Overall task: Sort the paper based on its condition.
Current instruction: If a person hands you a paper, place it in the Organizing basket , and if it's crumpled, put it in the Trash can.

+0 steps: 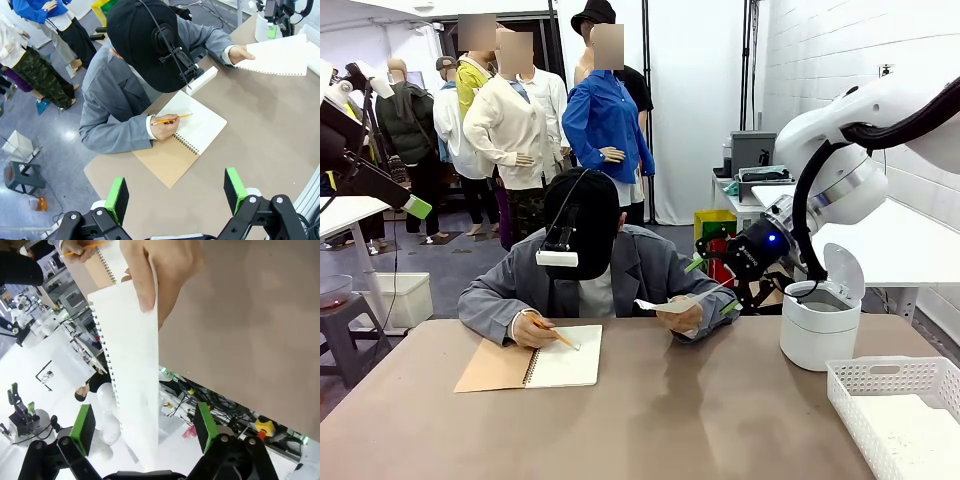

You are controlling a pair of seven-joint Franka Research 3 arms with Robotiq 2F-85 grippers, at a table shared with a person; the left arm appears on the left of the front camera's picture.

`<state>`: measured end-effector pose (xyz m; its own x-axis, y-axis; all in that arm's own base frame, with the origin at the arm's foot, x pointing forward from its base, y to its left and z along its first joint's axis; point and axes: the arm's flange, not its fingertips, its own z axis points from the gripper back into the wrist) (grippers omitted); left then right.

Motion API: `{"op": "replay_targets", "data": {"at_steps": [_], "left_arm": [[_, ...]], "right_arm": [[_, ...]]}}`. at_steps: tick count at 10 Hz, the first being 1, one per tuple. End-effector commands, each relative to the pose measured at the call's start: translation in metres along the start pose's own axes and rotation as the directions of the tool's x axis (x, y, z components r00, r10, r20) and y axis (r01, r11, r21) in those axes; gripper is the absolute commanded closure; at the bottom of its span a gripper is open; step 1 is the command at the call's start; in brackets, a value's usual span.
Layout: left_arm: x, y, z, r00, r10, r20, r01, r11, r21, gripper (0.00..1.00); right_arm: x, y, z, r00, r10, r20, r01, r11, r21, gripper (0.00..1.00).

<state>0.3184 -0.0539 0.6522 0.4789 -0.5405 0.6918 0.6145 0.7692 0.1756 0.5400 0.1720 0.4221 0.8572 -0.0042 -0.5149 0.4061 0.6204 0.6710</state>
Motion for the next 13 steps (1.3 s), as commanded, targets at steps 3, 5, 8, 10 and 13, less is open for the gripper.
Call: {"op": "replay_targets", "data": {"at_steps": [3, 5, 8, 10, 13], "left_arm": [[0.000, 0.001, 0.000, 1.000, 0.001, 0.002, -0.001, 1.000, 0.002, 0.00], [0.000, 0.001, 0.000, 1.000, 0.001, 0.002, -0.001, 1.000, 0.002, 0.00], [0.000, 0.001, 0.000, 1.000, 0.001, 0.002, -0.001, 1.000, 0.002, 0.00], [0.000, 0.001, 0.000, 1.000, 0.001, 0.002, -0.001, 1.000, 0.002, 0.00], [0.000, 0.001, 0.000, 1.000, 0.001, 0.002, -0.001, 1.000, 0.002, 0.00]], "right_arm": [[0.015, -0.011, -0.013, 1.000, 0.002, -0.023, -0.001, 0.998, 0.067, 0.27], [0.017, -0.012, -0.015, 1.000, -0.002, -0.029, 0.004, 0.998, 0.069, 0.66], [0.017, -0.013, -0.015, 0.999, -0.005, -0.037, 0.008, 0.997, 0.076, 1.00], [0.014, -0.014, -0.015, 0.999, 0.003, -0.043, 0.000, 0.997, 0.081, 1.00], [0.009, -0.012, -0.012, 0.999, 0.024, -0.049, -0.020, 0.996, 0.086, 1.00]]}}
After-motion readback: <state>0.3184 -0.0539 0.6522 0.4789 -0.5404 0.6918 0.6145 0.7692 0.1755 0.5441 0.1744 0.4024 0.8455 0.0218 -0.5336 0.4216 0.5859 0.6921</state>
